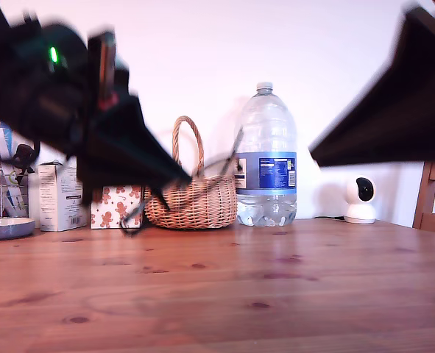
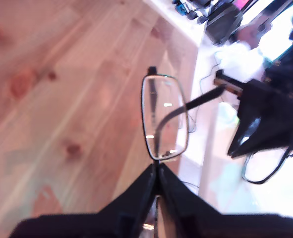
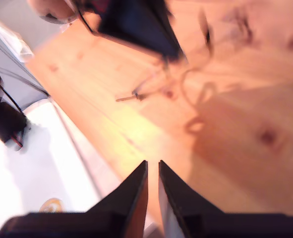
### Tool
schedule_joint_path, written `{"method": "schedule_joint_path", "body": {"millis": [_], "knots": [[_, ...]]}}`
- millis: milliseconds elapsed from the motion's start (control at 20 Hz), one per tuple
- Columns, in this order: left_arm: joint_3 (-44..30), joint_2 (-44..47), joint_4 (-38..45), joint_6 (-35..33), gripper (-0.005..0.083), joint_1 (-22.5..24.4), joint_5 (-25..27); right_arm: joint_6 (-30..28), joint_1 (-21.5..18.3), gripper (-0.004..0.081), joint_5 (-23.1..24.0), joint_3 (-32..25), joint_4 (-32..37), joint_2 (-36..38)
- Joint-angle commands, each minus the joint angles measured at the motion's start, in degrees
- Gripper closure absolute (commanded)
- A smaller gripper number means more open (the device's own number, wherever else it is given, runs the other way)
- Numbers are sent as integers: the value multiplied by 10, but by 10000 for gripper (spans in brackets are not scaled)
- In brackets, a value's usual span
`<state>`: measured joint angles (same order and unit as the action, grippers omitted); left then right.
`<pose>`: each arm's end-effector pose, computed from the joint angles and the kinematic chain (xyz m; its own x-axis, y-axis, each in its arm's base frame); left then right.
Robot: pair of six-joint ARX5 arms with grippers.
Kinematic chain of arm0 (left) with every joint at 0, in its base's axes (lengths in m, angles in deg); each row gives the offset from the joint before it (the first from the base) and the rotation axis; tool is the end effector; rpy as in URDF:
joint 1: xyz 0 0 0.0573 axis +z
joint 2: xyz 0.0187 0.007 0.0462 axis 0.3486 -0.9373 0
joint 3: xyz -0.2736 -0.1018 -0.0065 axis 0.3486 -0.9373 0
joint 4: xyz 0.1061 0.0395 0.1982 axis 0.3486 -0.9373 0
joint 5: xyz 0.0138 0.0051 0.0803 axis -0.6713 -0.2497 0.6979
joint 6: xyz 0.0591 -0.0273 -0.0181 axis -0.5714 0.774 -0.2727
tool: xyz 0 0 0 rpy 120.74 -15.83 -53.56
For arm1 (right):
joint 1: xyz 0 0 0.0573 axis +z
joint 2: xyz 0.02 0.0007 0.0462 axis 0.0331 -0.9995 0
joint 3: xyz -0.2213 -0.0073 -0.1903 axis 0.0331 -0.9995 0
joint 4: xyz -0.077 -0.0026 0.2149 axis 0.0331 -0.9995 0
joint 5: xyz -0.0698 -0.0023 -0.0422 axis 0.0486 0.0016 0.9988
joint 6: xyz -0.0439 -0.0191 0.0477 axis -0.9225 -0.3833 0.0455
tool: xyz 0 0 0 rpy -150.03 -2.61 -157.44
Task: Pick up the glasses and open them, then place them back on the table
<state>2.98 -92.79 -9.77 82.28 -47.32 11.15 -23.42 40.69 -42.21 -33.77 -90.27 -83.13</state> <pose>0.2331 -0.1650 0.2058 -0.0868 -0.8908 -0.4461 0.6228 0.3010 -0.7222 0.0833 0.1016 0.2151 0.3444 0.8159 -0.4644 -0.8082 0.5094 0.2956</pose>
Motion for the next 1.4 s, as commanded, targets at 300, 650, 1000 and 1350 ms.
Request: {"method": "schedule_joint_path", "body": {"millis": [300, 650, 1000, 1350], "knots": [[3, -95, 57, 76, 795, 13, -84, -295, 82, 640, 133, 90, -80, -89], [3, -150, 93, 116, 795, 13, -168, -497, 118, 607, 158, 118, -91, -134], [4, -150, 106, 116, 795, 12, -179, -552, 146, 574, 155, 123, -74, -174], [5, -150, 106, 116, 795, 9, -175, -590, 163, 566, 155, 123, -13, -218]]}}
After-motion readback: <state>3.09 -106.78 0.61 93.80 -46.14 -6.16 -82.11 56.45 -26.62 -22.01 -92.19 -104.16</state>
